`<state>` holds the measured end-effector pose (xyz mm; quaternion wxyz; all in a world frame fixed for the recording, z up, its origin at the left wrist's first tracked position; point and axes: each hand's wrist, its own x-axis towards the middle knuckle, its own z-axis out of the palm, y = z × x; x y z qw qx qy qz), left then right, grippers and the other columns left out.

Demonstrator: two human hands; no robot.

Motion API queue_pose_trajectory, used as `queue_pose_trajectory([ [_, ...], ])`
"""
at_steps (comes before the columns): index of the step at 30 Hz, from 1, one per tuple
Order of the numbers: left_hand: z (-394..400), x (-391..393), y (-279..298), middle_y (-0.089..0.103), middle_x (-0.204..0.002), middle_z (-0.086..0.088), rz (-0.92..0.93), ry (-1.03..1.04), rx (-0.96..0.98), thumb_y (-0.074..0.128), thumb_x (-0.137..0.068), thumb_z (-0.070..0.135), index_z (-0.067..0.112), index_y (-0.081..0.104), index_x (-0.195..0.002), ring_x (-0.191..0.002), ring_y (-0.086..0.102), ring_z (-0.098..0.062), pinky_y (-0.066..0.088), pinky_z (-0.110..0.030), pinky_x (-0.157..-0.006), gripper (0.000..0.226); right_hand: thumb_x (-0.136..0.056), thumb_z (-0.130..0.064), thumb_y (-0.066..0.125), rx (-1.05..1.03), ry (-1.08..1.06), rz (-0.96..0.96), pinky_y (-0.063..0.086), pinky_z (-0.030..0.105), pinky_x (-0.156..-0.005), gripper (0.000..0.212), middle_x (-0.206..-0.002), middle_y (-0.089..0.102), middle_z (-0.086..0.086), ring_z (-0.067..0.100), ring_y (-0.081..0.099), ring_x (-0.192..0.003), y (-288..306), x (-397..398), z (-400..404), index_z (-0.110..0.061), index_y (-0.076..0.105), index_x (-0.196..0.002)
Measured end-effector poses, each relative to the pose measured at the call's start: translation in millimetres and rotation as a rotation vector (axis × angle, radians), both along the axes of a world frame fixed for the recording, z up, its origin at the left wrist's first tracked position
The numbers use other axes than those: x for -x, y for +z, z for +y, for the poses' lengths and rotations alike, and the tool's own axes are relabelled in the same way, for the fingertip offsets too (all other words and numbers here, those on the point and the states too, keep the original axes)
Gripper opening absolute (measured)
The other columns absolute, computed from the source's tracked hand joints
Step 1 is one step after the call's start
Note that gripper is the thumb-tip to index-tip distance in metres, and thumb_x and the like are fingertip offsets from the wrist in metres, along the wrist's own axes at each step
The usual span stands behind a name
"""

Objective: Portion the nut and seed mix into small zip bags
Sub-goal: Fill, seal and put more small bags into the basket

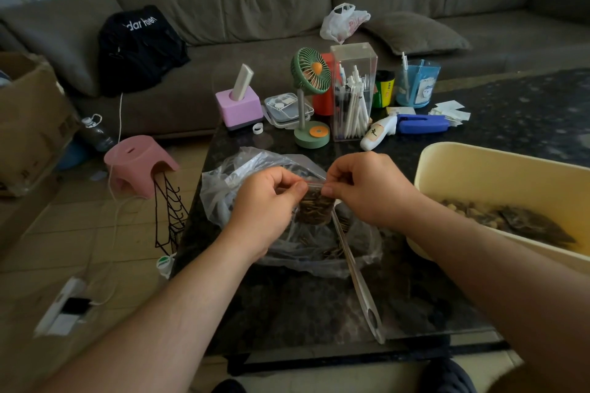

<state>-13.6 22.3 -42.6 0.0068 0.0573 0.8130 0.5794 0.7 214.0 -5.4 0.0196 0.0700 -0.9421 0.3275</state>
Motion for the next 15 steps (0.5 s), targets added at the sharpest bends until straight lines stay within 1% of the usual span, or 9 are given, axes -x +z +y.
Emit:
queue_pose_trajectory([
  [1, 0, 0, 0, 0.075, -0.079, 0.010, -0.003, 0.000, -0.013, 0.070, -0.100, 0.017, 0.025, 0.076, -0.087, -0.075, 0.068, -0.001, 0.053, -0.029, -0.074, 0.017, -0.093, -0.033, 0.076, 0.003, 0.003, -0.008, 0.040, 0.013, -0.057, 0.008, -0.077, 0.067, -0.010, 0.003, 0.060, -0.069, 1, 0, 0, -0.028, 0.072, -0.088],
  [3, 0, -1, 2, 0.078, -0.085, 0.003, -0.020, 0.022, -0.072, 0.071, -0.100, 0.017, 0.022, 0.078, -0.090, -0.083, 0.074, -0.010, 0.059, -0.034, -0.078, 0.013, -0.093, -0.038, 0.075, 0.043, 0.007, -0.044, 0.044, 0.017, -0.060, 0.008, -0.079, 0.068, -0.009, 0.004, 0.062, -0.071, 1, -1, 2, -0.031, 0.072, -0.089],
  [6, 0, -3, 5, 0.080, -0.093, -0.003, -0.066, 0.043, -0.191, 0.072, -0.100, 0.020, 0.019, 0.080, -0.092, -0.095, 0.077, -0.022, 0.064, -0.046, -0.088, 0.011, -0.096, -0.041, 0.070, 0.215, 0.005, -0.116, 0.057, 0.026, -0.071, 0.011, -0.087, 0.073, -0.007, 0.007, 0.068, -0.080, 0, -2, 4, -0.031, 0.073, -0.097],
  [8, 3, -5, 7, 0.080, -0.096, -0.005, -0.090, 0.033, -0.236, 0.073, -0.099, 0.022, 0.022, 0.081, -0.091, -0.100, 0.077, -0.026, 0.063, -0.055, -0.092, 0.011, -0.097, -0.039, 0.070, 0.353, -0.023, -0.127, 0.058, 0.025, -0.072, 0.014, -0.087, 0.074, -0.006, 0.006, 0.069, -0.078, 0, -4, 4, -0.026, 0.074, -0.099],
  [10, 8, -9, 12, 0.080, -0.099, -0.010, -0.085, 0.007, -0.294, 0.073, -0.099, 0.021, 0.023, 0.081, -0.092, -0.104, 0.076, -0.033, 0.061, -0.058, -0.094, 0.011, -0.097, -0.031, 0.072, 0.499, -0.068, -0.109, 0.059, 0.027, -0.071, 0.014, -0.082, 0.074, -0.003, 0.008, 0.067, -0.071, 2, -8, 2, -0.017, 0.073, -0.094],
  [11, 11, -10, 15, 0.079, -0.102, -0.012, -0.077, -0.010, -0.337, 0.073, -0.098, 0.023, 0.023, 0.081, -0.096, -0.107, 0.075, -0.036, 0.061, -0.057, -0.096, 0.008, -0.097, -0.027, 0.072, 0.551, -0.097, -0.089, 0.059, 0.030, -0.071, 0.014, -0.079, 0.072, 0.000, 0.010, 0.066, -0.069, 4, -10, 2, -0.014, 0.072, -0.092],
  [12, 15, -12, 19, 0.079, -0.107, -0.013, -0.084, -0.033, -0.388, 0.073, -0.096, 0.028, 0.024, 0.080, -0.102, -0.111, 0.073, -0.038, 0.061, -0.055, -0.096, 0.010, -0.097, -0.025, 0.073, 0.584, -0.131, -0.059, 0.059, 0.031, -0.071, 0.015, -0.077, 0.070, 0.002, 0.011, 0.064, -0.068, 6, -11, 4, -0.012, 0.072, -0.091],
  [14, 23, -13, 25, 0.077, -0.117, -0.013, -0.128, -0.117, -0.453, 0.072, -0.086, 0.035, 0.022, 0.074, -0.122, -0.113, 0.073, -0.033, 0.061, -0.050, -0.095, 0.039, -0.095, -0.024, 0.075, 0.645, -0.191, 0.007, 0.058, 0.034, -0.069, 0.015, -0.075, 0.068, 0.003, 0.013, 0.061, -0.067, 10, -16, 10, -0.011, 0.071, -0.090],
  [15, 28, -14, 27, 0.078, -0.117, -0.012, -0.159, -0.175, -0.459, 0.072, -0.083, 0.033, 0.019, 0.069, -0.130, -0.110, 0.075, -0.028, 0.062, -0.045, -0.092, 0.049, -0.095, -0.023, 0.075, 0.690, -0.214, 0.035, 0.059, 0.037, -0.070, 0.014, -0.075, 0.068, 0.004, 0.014, 0.061, -0.067, 13, -19, 15, -0.011, 0.071, -0.089],
])
